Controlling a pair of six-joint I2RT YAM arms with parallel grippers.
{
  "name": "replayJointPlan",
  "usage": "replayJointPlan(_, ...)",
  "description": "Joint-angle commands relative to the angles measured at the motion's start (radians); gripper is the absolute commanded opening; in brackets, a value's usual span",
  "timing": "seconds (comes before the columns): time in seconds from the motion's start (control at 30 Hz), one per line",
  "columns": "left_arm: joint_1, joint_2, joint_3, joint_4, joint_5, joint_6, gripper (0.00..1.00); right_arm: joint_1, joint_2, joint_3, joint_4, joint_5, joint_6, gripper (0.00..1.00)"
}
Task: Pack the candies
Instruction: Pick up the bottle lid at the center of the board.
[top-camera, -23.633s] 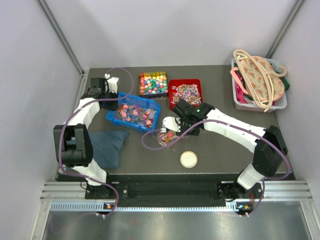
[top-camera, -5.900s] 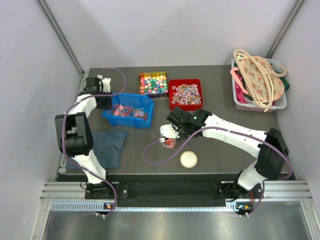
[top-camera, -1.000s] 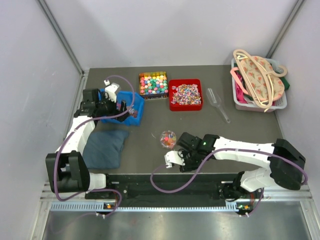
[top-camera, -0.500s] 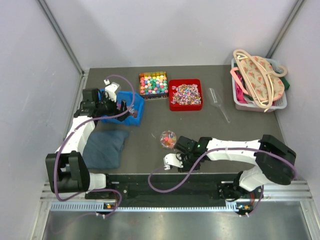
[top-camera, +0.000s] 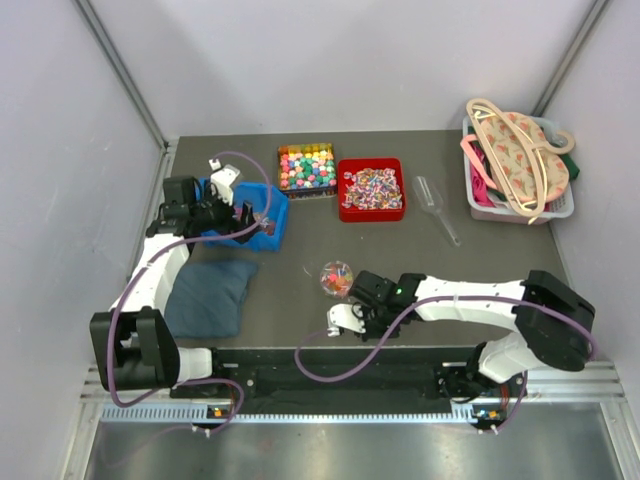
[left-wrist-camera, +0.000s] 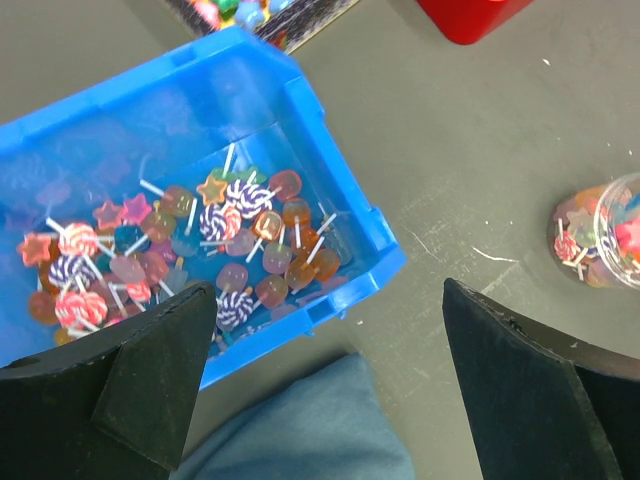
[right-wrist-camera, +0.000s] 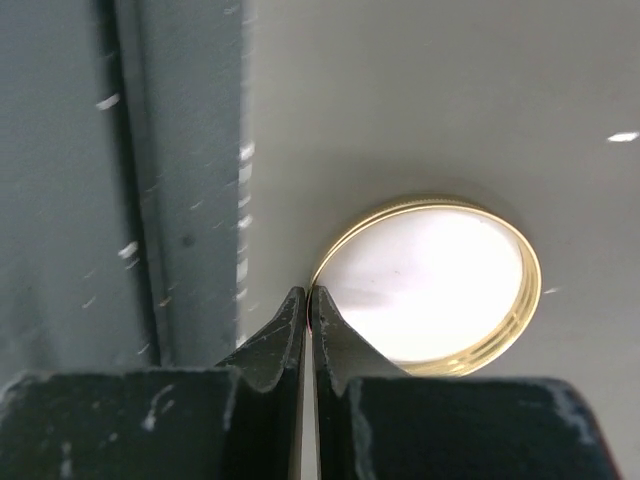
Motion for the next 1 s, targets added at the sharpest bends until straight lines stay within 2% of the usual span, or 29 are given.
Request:
replayJointPlan(0.0, -0.001, -0.029, 0.0, 0.031, 0.095, 0.105, 0.99, -0.036, -0.128, 0.125, -0.13, -0.145, -0.018, 0.0)
replayJointPlan(0.03, -0.001, -0.027, 0.008, 0.028, 0.11, 0.125, 0.99, -0.072, -0.142, 0.15, -0.188, -0.22, -0.026, 0.0)
replayJointPlan(0.13, -0.014, -0.021, 0.024, 0.022, 0.142, 0.147, 0.99, -0.109, -0.184, 0.236, -0.304, -0.317, -0.055, 0.0)
replayJointPlan(0.3, -0.051, -0.021, 0.026, 0.01, 0.181, 0.22, 0.99, -0.133, -0.202, 0.423, -0.478, -0.432, -0.103, 0.0)
replayJointPlan(0.37, -0.108, -0.024, 0.015, 0.002, 0.202, 0.291, 0.99, -0.156, -0.196, 0.511, -0.547, -0.497, -0.116, 0.0)
replayJointPlan(0.53, -0.163, -0.066, -0.023, -0.012, 0.377, 0.484, 0.99, -0.21, -0.134, 0.656, -0.659, -0.655, -0.169, 0.0)
replayJointPlan(0.7, -0.197, -0.092, -0.022, -0.033, 0.49, 0.578, 0.99, -0.234, -0.072, 0.731, -0.707, -0.753, -0.204, 0.0)
replayJointPlan(0.8, -0.211, -0.078, 0.021, -0.215, 0.604, 0.83, 0.99, -0.268, -0.029, 0.771, -0.73, -0.831, -0.231, 0.0)
replayJointPlan(0.83, -0.218, -0.072, 0.03, -0.287, 0.628, 0.857, 0.99, -0.28, -0.015, 0.805, -0.765, -0.857, -0.242, 0.0)
replayJointPlan(0.97, -0.266, -0.078, 0.052, -0.389, 0.636, 0.938, 0.99, -0.342, 0.052, 0.882, -0.845, -0.935, -0.304, 0.0)
